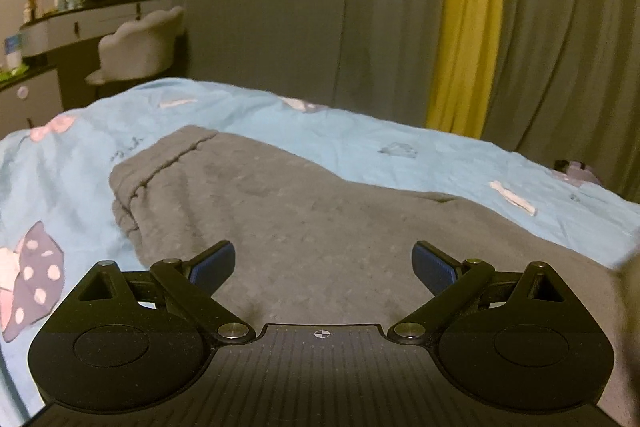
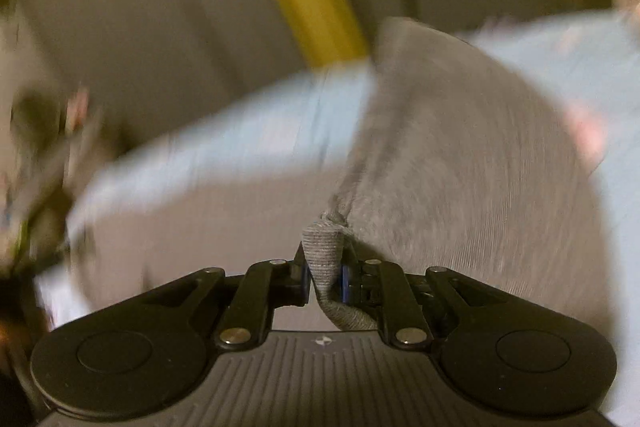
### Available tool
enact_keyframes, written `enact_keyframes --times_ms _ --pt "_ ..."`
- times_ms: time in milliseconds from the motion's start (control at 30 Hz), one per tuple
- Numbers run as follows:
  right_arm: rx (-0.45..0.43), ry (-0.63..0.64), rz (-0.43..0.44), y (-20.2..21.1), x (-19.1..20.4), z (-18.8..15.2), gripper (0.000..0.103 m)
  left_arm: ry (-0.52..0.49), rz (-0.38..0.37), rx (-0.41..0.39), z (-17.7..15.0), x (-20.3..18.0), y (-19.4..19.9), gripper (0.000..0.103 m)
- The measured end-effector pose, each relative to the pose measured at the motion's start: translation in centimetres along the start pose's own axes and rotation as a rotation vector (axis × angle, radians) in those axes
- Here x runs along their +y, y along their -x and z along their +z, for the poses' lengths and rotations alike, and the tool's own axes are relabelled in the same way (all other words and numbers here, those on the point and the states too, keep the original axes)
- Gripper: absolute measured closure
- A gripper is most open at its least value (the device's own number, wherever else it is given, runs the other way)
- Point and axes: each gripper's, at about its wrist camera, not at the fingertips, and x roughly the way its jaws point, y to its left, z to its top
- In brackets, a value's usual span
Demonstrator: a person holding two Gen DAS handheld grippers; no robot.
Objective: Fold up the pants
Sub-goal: 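Grasp the folded pants edge with the right tool and lift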
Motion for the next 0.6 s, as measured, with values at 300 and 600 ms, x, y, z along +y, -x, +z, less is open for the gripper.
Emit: enact_keyframes --times_ms 300,600 --pt "-0.015 0.041 -0.009 0.7 0.1 -1.0 0.089 -0.057 -0.042 0.033 -0.7 -1.2 -0.8 0.004" --pt "-0.085 0.079 0.006 1.4 2.0 -0.9 0.089 -0.073 -0.052 0.045 -0.9 -1.4 -0.8 0.004"
